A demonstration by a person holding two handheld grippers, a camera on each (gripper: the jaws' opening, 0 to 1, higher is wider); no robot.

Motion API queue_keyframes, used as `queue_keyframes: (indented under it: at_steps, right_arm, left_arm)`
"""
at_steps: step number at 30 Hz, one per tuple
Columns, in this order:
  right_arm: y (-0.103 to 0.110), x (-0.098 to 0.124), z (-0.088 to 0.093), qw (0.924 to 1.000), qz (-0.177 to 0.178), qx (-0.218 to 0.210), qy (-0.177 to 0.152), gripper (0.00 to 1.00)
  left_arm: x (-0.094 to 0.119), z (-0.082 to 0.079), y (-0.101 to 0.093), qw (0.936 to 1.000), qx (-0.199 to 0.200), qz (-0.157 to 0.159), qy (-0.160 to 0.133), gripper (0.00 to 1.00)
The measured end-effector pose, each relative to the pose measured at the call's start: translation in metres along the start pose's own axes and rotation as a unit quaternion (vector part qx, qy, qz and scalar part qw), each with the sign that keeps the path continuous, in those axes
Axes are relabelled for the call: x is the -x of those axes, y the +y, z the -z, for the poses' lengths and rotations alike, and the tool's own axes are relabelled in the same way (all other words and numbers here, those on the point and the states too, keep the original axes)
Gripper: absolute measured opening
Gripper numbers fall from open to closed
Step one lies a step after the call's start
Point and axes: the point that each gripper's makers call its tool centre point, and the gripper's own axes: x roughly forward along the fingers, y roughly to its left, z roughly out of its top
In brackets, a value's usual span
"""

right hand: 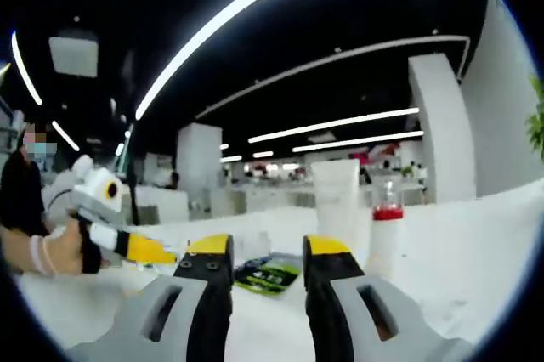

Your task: Arrange the skincare products in the storage area until every visible bottle or jar stands upright without overlapping.

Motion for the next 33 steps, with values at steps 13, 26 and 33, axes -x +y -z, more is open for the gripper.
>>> queue_keyframes:
  at_steps: [13, 26, 33]
  right_arm:
    - [0.046, -0.015, 0.031, 0.9671, -0.054, 0.245, 0.043, 0.70]
    - [0.050, -0.022, 0.048, 0.9416, -0.056, 0.325, 0.066, 0.73]
    - [0.051, -0.023, 0.048, 0.9365, -0.060, 0.339, 0.067, 0.70]
  left_arm:
    - [0.021, -0.001, 0.000, 0.9979, 0.058, 0.025, 0.012, 0.19]
    - [0.024, 0.022, -0.005, 0.9945, 0.046, 0.042, 0.084, 0.19]
    - [0.019, 0.030, -0.002, 0.9927, 0.030, 0.045, 0.108, 0.19]
